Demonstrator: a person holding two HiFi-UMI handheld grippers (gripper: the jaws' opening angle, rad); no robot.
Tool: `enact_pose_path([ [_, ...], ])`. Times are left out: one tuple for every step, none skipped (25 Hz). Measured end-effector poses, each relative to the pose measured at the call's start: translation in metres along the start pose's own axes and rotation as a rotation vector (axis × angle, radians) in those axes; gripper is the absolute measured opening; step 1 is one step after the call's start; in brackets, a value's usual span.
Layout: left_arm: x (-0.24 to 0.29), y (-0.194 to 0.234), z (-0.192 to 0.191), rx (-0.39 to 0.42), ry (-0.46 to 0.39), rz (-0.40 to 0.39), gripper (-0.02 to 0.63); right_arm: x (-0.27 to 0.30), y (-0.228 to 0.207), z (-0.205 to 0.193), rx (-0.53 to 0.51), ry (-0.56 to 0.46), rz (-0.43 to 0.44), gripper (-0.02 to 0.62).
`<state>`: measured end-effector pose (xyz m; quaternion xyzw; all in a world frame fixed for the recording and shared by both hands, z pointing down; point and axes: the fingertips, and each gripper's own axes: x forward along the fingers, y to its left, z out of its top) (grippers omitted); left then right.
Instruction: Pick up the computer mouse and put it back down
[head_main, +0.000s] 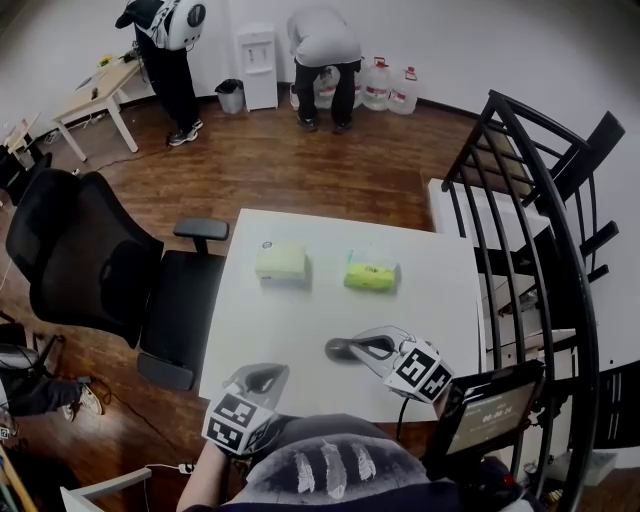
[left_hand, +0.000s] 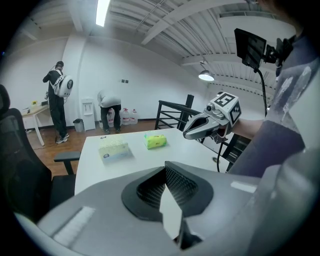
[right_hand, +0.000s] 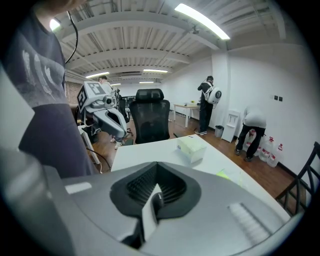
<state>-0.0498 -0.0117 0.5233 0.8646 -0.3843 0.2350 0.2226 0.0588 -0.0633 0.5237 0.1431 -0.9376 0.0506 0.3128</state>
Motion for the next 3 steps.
enact_pose_path([
  [0.0002,0.0001,0.0004,0.002,0.001,0.000,0.015,-0.0001,-0.0006,-0.0004,0.001,0.001,-0.001,0.003],
  [0.0004,0.0001,0.0009,0.004,0.002,-0.001,0.015,-0.0002,-0.0010,-0.0008,0.002,0.002,-0.001,0.003],
  [0.0007,0.0001,0.0013,0.005,0.003,-0.001,0.016,-0.0003,-0.0015,-0.0012,0.003,0.003,0.000,0.003],
])
